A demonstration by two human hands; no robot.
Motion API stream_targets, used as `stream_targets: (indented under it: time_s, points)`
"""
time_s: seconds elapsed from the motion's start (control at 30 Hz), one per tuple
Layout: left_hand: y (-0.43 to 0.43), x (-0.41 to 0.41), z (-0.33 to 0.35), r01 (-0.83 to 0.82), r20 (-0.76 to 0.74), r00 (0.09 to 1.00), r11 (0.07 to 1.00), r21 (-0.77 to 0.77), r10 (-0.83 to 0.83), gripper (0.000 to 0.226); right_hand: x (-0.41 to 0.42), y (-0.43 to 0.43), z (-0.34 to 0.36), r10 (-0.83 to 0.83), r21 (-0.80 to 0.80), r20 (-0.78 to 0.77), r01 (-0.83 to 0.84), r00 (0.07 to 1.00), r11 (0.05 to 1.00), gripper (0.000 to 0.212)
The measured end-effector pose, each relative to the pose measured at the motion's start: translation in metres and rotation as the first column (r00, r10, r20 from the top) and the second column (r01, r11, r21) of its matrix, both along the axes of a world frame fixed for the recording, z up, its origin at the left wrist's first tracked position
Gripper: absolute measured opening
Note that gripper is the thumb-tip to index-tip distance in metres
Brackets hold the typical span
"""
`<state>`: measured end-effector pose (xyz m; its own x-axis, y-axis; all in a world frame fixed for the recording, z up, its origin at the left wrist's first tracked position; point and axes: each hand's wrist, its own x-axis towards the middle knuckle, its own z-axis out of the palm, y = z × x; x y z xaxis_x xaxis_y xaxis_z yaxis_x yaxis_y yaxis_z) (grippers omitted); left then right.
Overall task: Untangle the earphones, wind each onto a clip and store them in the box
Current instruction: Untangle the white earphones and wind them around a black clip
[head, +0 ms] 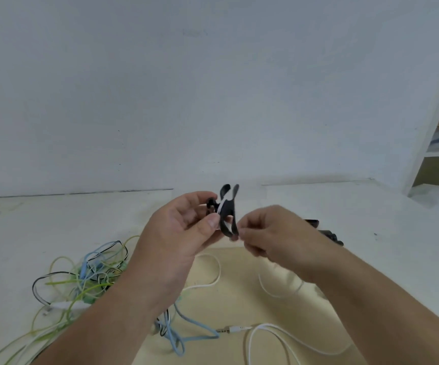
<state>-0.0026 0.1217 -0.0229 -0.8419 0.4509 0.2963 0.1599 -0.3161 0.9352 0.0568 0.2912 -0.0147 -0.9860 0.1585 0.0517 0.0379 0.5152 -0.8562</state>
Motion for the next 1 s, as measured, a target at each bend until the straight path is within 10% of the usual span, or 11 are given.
stream_targets:
  time_s: [0.43,1.0]
  points:
    - [-0.001,-0.006,-0.005,-0.221,-0.136,0.969,0.967,-0.123,0.204,0.023,0.008,-0.018,0.005,0.347,-0.063,0.003,-0.347,0.938,0.936,0.03]
    - [-0.005,-0.007,-0.006,-0.101,-0.241,0.969,0.976,-0.191,0.053,0.03,0.015,-0.006,0.026,0.166,-0.222,-0.205,-0.21,0.965,0.952,0.023]
